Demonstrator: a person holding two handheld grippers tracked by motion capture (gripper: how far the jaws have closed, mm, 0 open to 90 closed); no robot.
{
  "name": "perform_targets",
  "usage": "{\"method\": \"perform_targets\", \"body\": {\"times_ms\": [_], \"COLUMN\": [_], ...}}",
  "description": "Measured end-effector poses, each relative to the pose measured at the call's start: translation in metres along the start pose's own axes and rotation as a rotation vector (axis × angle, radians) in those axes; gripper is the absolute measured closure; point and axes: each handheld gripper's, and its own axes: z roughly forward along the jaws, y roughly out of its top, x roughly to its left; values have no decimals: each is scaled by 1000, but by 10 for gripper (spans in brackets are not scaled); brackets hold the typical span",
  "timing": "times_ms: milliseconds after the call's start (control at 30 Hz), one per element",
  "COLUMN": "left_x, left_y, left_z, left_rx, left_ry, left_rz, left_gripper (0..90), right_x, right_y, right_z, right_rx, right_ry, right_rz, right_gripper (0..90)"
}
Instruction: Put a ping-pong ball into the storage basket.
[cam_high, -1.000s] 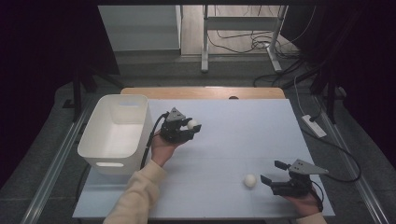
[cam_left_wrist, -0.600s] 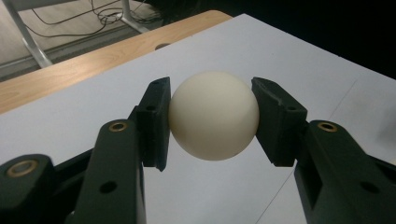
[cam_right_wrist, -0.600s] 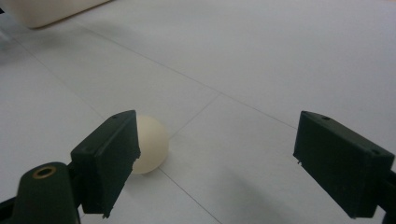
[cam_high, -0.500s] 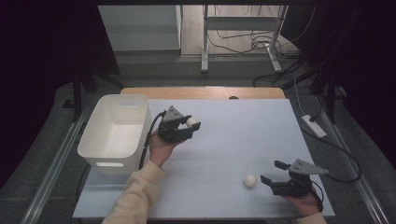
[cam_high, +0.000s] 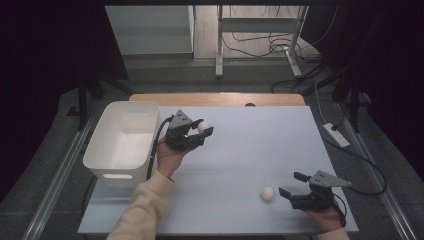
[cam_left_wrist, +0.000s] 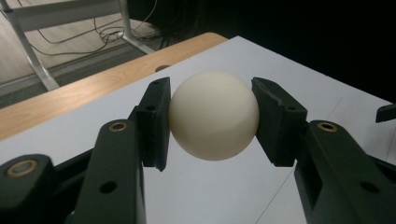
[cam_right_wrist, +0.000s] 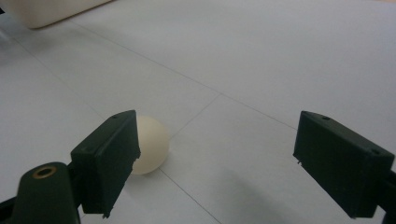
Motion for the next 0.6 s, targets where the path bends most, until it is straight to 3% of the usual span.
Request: {"method": "perform_targets", "body": {"times_ms": [600], "left_x": [-4], "left_y": [20], "left_z": [-29], "left_rx": [-65], "left_ry": [9], "left_rz": [24], "left_gripper": [505], "right_x": [0], "right_y": [0], "right_z": [0], "right_rx": [-5], "right_ry": [2], "right_rz": [4], "right_gripper": [144]}}
